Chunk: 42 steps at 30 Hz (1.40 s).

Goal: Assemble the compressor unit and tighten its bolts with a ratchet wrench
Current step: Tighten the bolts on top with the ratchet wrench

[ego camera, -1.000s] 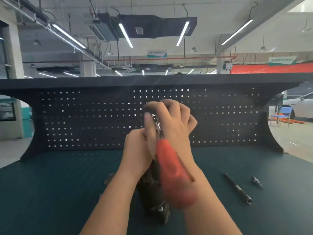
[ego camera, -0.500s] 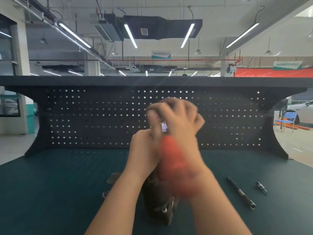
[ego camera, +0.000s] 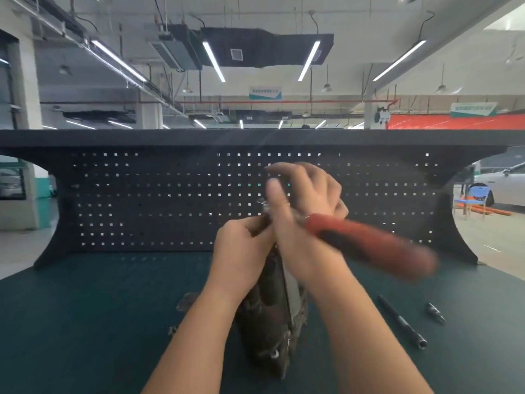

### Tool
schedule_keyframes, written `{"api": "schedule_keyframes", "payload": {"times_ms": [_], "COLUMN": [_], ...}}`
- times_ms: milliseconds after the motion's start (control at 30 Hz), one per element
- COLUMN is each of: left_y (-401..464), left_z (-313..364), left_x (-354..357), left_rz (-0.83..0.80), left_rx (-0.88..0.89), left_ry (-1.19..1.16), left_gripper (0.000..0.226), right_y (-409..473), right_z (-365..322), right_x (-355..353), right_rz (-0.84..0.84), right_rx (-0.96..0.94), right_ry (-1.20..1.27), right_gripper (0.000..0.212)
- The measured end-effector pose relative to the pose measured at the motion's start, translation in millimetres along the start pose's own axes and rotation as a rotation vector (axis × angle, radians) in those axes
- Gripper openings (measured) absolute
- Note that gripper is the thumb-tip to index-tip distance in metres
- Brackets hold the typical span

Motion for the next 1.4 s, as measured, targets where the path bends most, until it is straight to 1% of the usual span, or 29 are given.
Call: {"api": "schedule_keyframes", "payload": {"times_ms": [67, 100, 133, 167, 200, 233, 300, 333, 367, 400, 467, 533, 567, 600, 633, 700, 800, 833, 867, 933, 967, 1067, 1100, 1133, 1167, 1233, 1300, 1333, 1400], "left_y": [0.1, 0.4, 0.1, -1.5, -0.5, 0.1, 5.1, 6.7, 8.1, 7.8, 5.0, 0.6, -1.6, -0.7, -2.2, 2.4, 9.7, 10.4, 9.3, 7.5, 4.8, -0.1, 0.1, -2.0, 0.0, 4.3, 9.5, 9.9, 5.8], "left_z": [1.4, 2.2, 2.7, 3.8, 4.3, 3.9, 1.5, 0.2, -1.8, -1.8, -1.5, 0.7, 1.5, 1.3, 1.6, -1.4, -6.5, -6.2, -5.2, -5.3, -4.4, 1.2, 2.8, 4.5, 4.6, 2.3, -3.9, -6.0, -5.6], "left_x": [0.0, 1.7, 5.0, 8.2, 9.8, 10.1, 6.4, 4.6, 2.9, 0.9, -0.9, 2.2, 4.7, 5.9, 8.3, 8.6, 4.7, 4.2, 3.3, 0.6, 1.0, 4.7, 5.1, 6.4, 5.3, 1.9, 0.5, 0.7, 2.7], "left_rz": [0.016, 0.016, 0.005, -0.013, -0.018, -0.006, 0.048, 0.064, 0.066, 0.059, 0.035, 0.001, -0.005, -0.003, -0.011, -0.002, 0.025, 0.029, 0.037, 0.039, 0.029, 0.008, 0.012, 0.014, 0.013, 0.045, 0.030, 0.010, -0.031], "left_rx": [0.046, 0.067, 0.078, 0.082, 0.083, 0.089, 0.064, 0.040, 0.006, -0.017, 0.009, 0.036, 0.044, 0.046, 0.048, 0.030, -0.017, -0.014, -0.023, -0.041, -0.019, 0.041, 0.059, 0.069, 0.067, 0.039, -0.017, -0.033, -0.027], "left_ry": [0.017, 0.032, 0.034, 0.021, 0.033, 0.084, 0.184, 0.196, 0.185, 0.160, 0.075, 0.045, 0.045, 0.043, 0.030, 0.031, 0.165, 0.149, 0.131, 0.092, 0.067, 0.085, 0.086, 0.066, 0.039, 0.076, 0.149, 0.120, 0.035], "left_gripper": [0.014, 0.011, 0.009, 0.005, 0.011, 0.024, 0.042, 0.042, 0.039, 0.040, 0.045, 0.029, 0.019, 0.015, 0.012, 0.010, 0.019, 0.023, 0.027, 0.037, 0.036, 0.017, 0.016, 0.014, 0.012, 0.023, 0.024, 0.030, 0.038], "right_y": [10.7, 9.8, 7.5, 6.4, 4.4, 2.0, -7.8, -13.0, -13.7, -10.5, 0.4, 9.3, 9.2, 7.0, 6.0, 4.7, -15.7, -23.0, -23.8, -11.5, -3.6, 6.7, 4.6, 3.0, 1.6, -6.1, -19.4, -22.5, -13.4], "right_z": [36.6, 50.0, 52.1, 44.3, 32.2, 14.9, -21.0, -31.4, -33.8, -29.5, -4.8, 30.8, 45.6, 51.8, 48.7, 24.7, -30.1, -39.3, -39.4, -20.6, -4.9, 48.6, 53.2, 48.5, 37.0, -1.6, -31.8, -36.3, -23.9], "right_x": [-17.8, -19.5, -19.1, -17.5, -15.8, -12.4, 2.3, 10.9, 15.3, 13.2, 0.6, -15.4, -18.8, -20.2, -20.0, -16.2, 9.9, 18.1, 19.3, 5.9, -4.3, -20.0, -18.3, -16.9, -16.3, -8.8, 8.2, 14.3, 8.7], "right_rz": [0.013, 0.006, 0.015, 0.048, 0.088, 0.103, 0.033, -0.016, -0.065, -0.098, -0.100, -0.077, -0.061, -0.038, -0.008, 0.064, 0.013, -0.011, -0.035, -0.011, 0.006, -0.018, -0.007, 0.032, 0.085, 0.125, 0.078, 0.033, -0.025], "right_rx": [0.340, 0.497, 0.574, 0.556, 0.477, 0.338, -0.011, -0.134, -0.168, -0.125, 0.058, 0.373, 0.525, 0.623, 0.635, 0.467, -0.012, -0.108, -0.122, -0.019, 0.087, 0.598, 0.682, 0.660, 0.562, 0.271, -0.031, -0.091, -0.019], "right_ry": [0.324, 0.426, 0.464, 0.458, 0.415, 0.289, -0.064, -0.190, -0.224, -0.184, 0.034, 0.310, 0.399, 0.437, 0.431, 0.293, -0.169, -0.261, -0.283, -0.176, -0.076, 0.350, 0.416, 0.394, 0.306, -0.004, -0.281, -0.324, -0.239], "right_gripper": [0.023, 0.021, 0.019, 0.016, 0.015, 0.017, 0.024, 0.029, 0.032, 0.033, 0.028, 0.018, 0.018, 0.021, 0.023, 0.028, 0.030, 0.030, 0.031, 0.031, 0.030, 0.024, 0.021, 0.019, 0.020, 0.031, 0.032, 0.032, 0.033]}}
Point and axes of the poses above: each hand's wrist, its own y-axis towards the middle knuckle, its own x-axis out of the palm, z = x × y, the point moved 5 cm from there along y, towards the middle knuckle, and after that the axes turned 4 degrees about -y, right-handed, at the moved point
